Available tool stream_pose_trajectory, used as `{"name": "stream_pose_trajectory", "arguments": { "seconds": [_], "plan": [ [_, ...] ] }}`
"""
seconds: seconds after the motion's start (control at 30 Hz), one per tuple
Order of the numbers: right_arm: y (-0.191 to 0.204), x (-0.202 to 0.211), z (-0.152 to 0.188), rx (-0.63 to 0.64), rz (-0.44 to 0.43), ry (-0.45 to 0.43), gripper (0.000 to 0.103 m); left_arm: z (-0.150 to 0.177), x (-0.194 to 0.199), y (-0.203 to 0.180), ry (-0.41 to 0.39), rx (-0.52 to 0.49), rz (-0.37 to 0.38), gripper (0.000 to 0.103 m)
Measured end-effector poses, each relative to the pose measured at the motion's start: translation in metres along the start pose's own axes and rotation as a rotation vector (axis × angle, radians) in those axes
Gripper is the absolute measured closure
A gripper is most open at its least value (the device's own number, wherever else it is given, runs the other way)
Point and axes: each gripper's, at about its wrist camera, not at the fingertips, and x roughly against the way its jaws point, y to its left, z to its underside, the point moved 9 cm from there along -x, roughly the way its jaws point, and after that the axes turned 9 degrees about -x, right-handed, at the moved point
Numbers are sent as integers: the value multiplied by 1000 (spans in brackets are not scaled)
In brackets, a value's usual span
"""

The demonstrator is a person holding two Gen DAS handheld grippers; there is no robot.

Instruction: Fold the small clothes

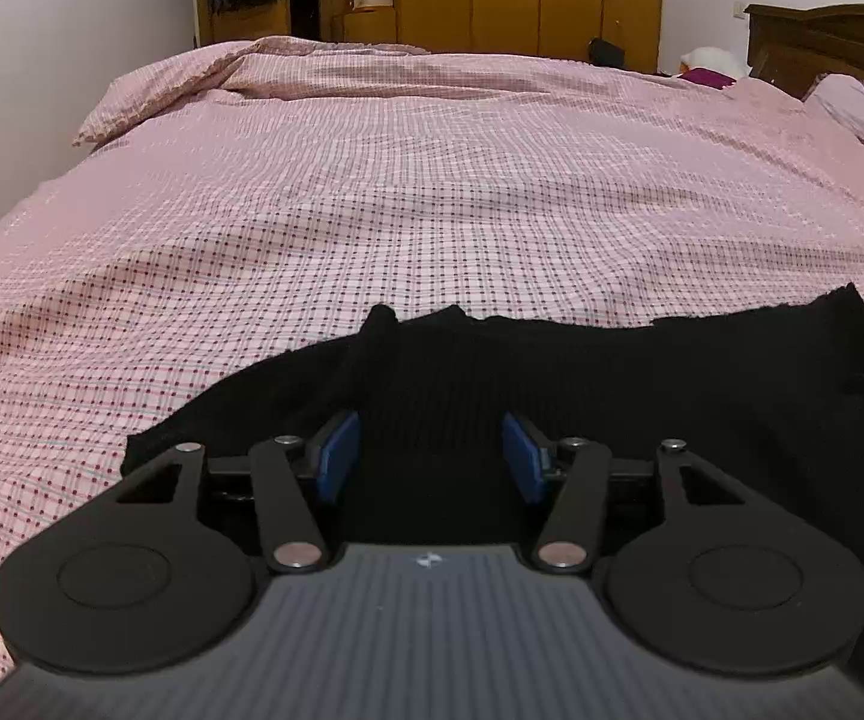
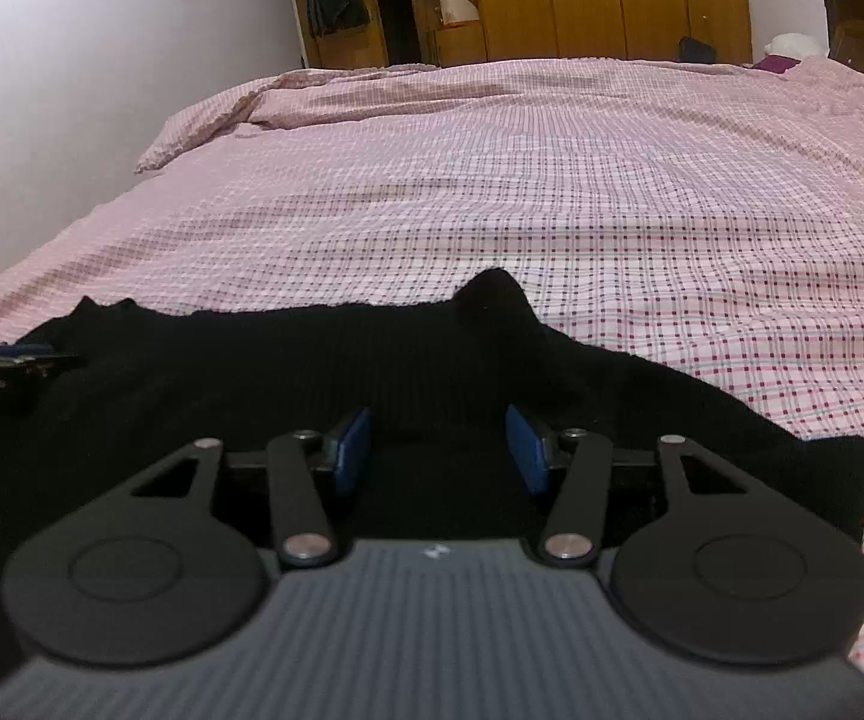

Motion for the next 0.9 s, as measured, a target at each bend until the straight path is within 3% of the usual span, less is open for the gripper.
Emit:
{"name": "stream_pose_trajectory", "arguments": {
  "seconds": [0.17, 0.3, 0.57, 0.73, 0.9],
  "plan": [
    [-2, 8, -4, -38, 0, 5, 50, -6, 21, 1, 33, -9, -4, 42],
    [-1, 36, -6, -90, 21, -11, 35, -7, 47, 5, 56, -19, -14, 36],
    [-16, 111, -6, -125, 114, -132, 35, 13, 93, 22, 129, -12, -66, 28],
    [-38, 135, 12, -178, 179, -128, 35, 31, 113, 27, 149, 45, -63, 25],
    [-52, 143, 33, -254, 184, -105, 35, 47, 122, 28, 168, 85, -63, 20]
  ]
}}
